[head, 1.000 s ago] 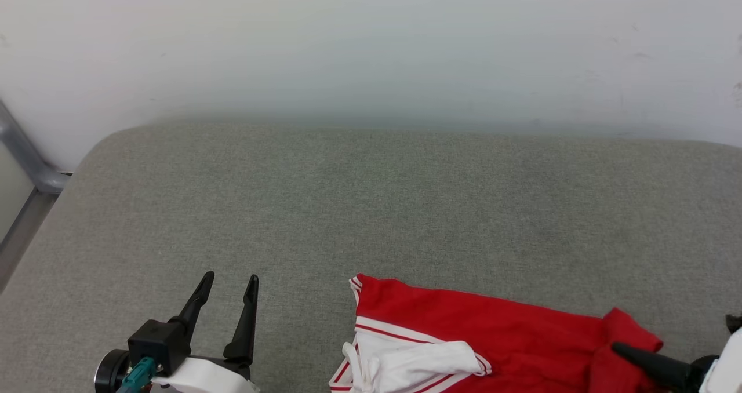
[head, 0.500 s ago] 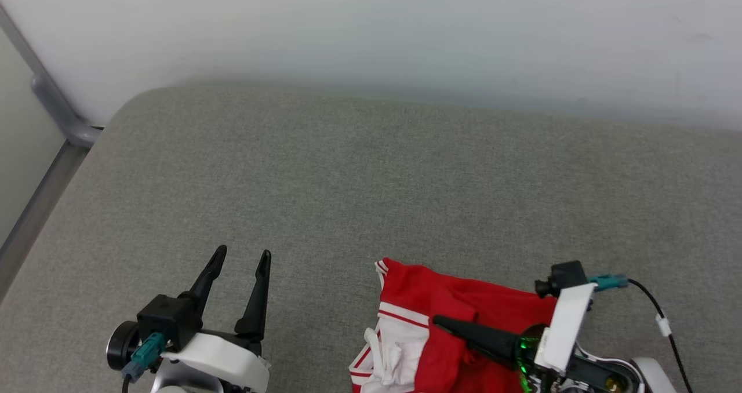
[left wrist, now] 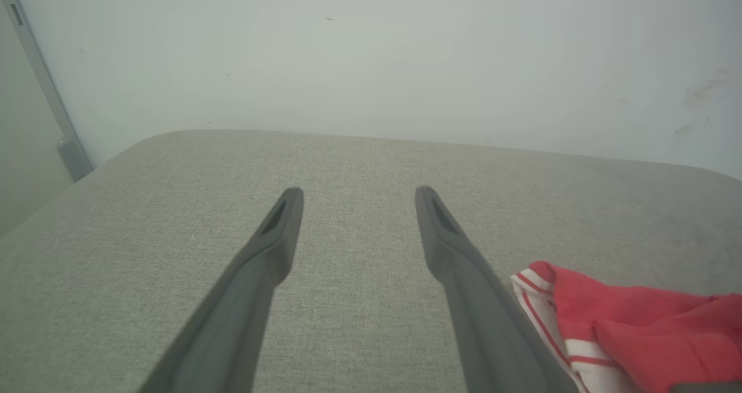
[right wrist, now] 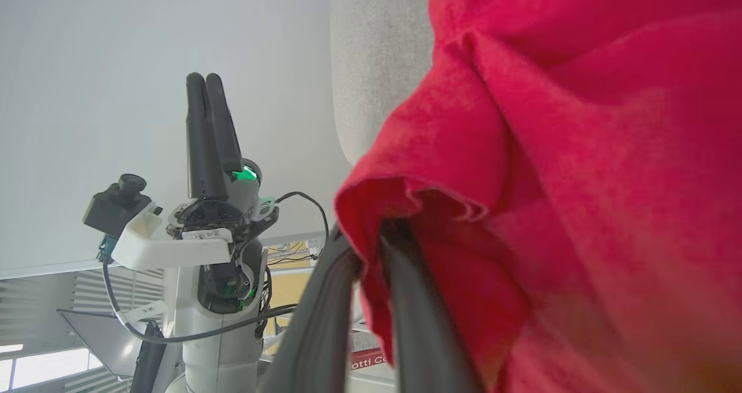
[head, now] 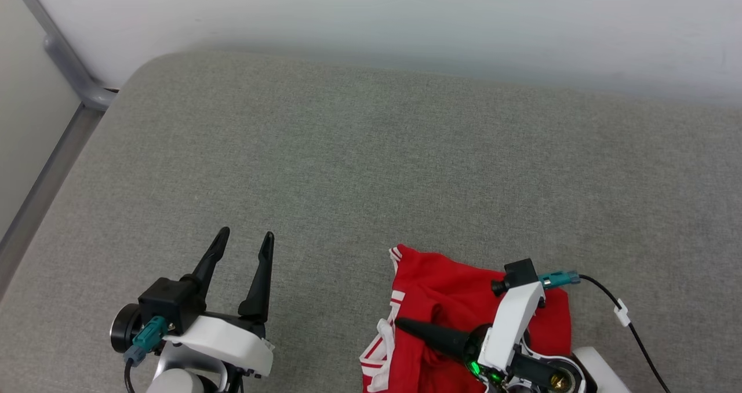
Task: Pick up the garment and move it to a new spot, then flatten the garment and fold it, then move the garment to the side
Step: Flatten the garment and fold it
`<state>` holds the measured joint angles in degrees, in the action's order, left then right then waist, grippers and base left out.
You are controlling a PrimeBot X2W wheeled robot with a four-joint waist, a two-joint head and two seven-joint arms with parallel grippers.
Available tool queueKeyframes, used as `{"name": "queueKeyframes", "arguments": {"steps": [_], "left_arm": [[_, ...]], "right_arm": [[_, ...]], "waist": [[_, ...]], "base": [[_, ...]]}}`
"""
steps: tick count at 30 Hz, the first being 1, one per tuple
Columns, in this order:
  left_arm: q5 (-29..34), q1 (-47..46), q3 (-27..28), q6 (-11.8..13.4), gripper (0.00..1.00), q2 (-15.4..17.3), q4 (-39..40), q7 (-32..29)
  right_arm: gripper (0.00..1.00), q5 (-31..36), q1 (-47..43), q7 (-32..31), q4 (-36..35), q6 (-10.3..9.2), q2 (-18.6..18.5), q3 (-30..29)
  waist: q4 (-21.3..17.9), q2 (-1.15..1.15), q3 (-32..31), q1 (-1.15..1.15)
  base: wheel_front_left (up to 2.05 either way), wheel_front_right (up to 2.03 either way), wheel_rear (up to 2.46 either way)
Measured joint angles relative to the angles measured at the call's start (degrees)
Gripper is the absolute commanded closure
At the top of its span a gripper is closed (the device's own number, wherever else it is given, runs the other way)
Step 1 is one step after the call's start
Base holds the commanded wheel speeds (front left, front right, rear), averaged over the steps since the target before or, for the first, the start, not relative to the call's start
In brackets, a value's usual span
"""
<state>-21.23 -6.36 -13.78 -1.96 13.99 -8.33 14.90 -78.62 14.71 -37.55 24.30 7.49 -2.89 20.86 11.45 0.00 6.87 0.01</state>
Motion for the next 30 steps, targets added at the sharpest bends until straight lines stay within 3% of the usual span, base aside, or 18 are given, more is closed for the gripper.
{"name": "queueKeyframes", "arguments": {"steps": [8,16,23,30], "left_arm": [[1.55,0.27,1.4,-0.57,0.0,-0.47,-0.73,0.08],[2.36,1.76,2.02,-0.57,0.0,-0.93,-0.82,0.09],[2.48,3.1,2.42,-0.54,0.0,-0.98,-0.92,0.09],[2.82,4.76,2.77,0.03,0.0,-0.65,-1.19,0.09]], "right_arm": [[0.0,2.29,1.75,3.55,-5.36,0.0,-1.07,3.07],[0.0,13.58,1.79,11.17,-8.0,0.0,-5.43,3.44],[0.0,25.96,-0.32,19.2,-8.22,0.0,-9.45,-4.27],[0.0,41.89,-6.23,25.52,-9.9,0.0,-11.16,-16.64]], "waist": [[-1.3,0.0,-1.82,-0.01],[-3.31,0.0,-4.06,-0.01],[-4.87,0.0,-5.91,-0.01],[-6.44,0.0,-7.82,-0.01]], "base": [[0.0,0.0,0.0],[0.0,0.0,0.0],[0.0,0.0,0.0],[0.0,0.0,0.0]]}}
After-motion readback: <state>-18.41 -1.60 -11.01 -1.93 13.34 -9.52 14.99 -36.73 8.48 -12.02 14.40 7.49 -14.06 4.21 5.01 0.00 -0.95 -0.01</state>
